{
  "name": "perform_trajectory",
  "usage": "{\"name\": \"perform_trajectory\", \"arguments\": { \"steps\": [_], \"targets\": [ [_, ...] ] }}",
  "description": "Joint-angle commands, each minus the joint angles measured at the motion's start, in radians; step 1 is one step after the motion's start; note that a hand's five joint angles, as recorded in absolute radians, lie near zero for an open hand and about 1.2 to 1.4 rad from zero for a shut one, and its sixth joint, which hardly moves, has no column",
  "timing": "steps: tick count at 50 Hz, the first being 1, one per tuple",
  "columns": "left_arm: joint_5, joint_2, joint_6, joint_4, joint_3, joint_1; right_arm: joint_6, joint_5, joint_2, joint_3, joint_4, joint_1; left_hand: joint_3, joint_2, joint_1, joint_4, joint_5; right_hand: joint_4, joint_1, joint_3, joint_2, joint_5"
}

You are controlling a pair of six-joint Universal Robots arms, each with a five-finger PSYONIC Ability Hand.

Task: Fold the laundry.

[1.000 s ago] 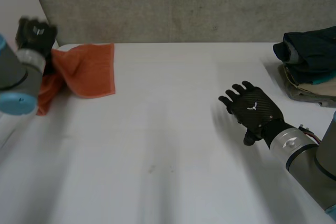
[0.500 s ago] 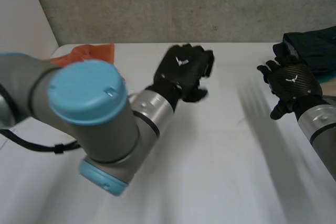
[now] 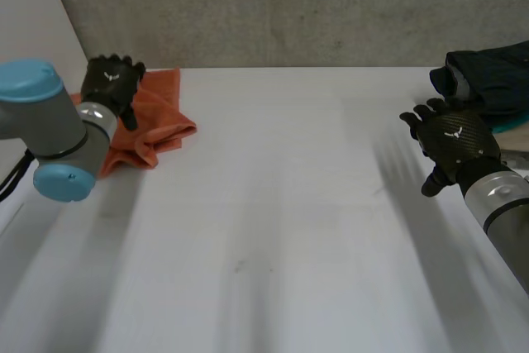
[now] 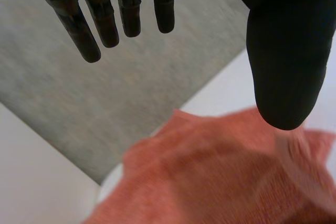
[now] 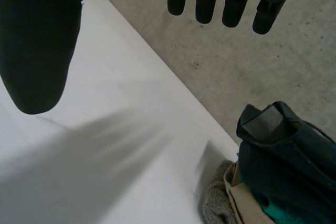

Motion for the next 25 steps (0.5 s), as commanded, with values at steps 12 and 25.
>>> {"name": "perform_trajectory", "arguments": {
  "steps": [12,25],
  "targets": [
    [0.125,-0.229,-0.073,-0.048,0.176,0.053,-0.002,0.007,0.035,-0.001,-0.005,0.000,0.178,0.166,0.161,0.165,0.158,-0.035,-0.051,-0.031,-0.030,-0.046],
    [0.154,-0.297,-0.073,-0.057,0.224,0.039,-0.002,0.007,0.043,-0.003,-0.008,0.000,0.688,0.676,0.671,0.675,0.669,-0.035,-0.051,-0.031,-0.030,-0.046]
  ]
}}
